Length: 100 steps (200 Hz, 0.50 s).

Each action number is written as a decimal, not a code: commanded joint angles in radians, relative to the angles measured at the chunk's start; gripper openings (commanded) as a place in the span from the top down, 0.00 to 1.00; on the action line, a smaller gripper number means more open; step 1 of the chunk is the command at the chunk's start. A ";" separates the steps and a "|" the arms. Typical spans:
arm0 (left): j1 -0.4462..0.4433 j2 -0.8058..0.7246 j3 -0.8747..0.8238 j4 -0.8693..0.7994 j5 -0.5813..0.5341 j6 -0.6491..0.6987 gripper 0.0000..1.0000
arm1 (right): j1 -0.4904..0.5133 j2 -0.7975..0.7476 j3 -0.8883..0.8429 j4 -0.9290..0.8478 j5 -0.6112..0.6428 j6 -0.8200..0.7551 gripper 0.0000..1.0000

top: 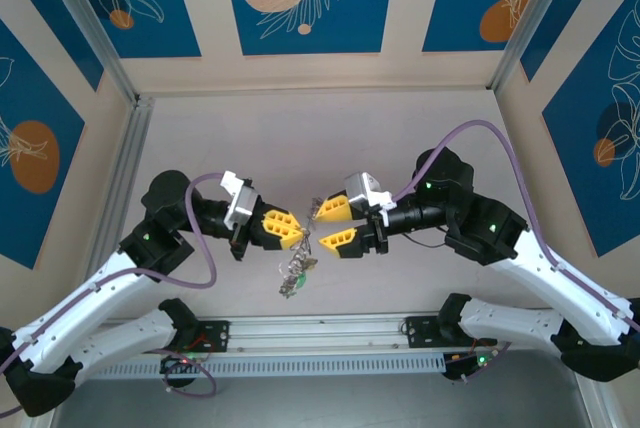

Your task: Put the keys on the keyring

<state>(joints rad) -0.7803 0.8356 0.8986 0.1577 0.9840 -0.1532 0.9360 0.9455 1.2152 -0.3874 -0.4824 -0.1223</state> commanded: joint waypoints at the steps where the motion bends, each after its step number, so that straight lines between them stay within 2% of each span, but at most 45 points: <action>1: 0.000 -0.002 0.027 0.073 0.029 -0.023 1.00 | 0.012 0.021 -0.007 0.048 0.002 0.007 0.58; 26: 0.000 0.002 0.023 0.085 0.029 -0.027 1.00 | 0.020 0.045 0.009 0.047 0.003 0.008 0.58; 41: 0.000 0.003 0.021 0.096 0.024 -0.029 1.00 | 0.027 0.056 0.018 0.039 0.007 0.006 0.62; 54: 0.000 0.005 0.017 0.109 0.023 -0.033 1.00 | 0.030 0.062 0.024 0.035 0.014 0.002 0.71; 77: 0.000 0.007 0.007 0.129 0.025 -0.042 1.00 | 0.033 0.064 0.030 0.026 0.035 0.000 0.95; 86: 0.000 0.004 0.005 0.120 0.020 -0.036 1.00 | 0.034 0.061 0.032 0.019 0.048 -0.004 1.00; 100: 0.000 -0.002 0.014 0.065 0.001 -0.003 1.00 | 0.036 0.056 0.041 -0.006 0.080 -0.016 1.00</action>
<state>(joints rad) -0.7773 0.8413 0.8982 0.2054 0.9867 -0.1818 0.9630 0.9977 1.2251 -0.3637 -0.4732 -0.1261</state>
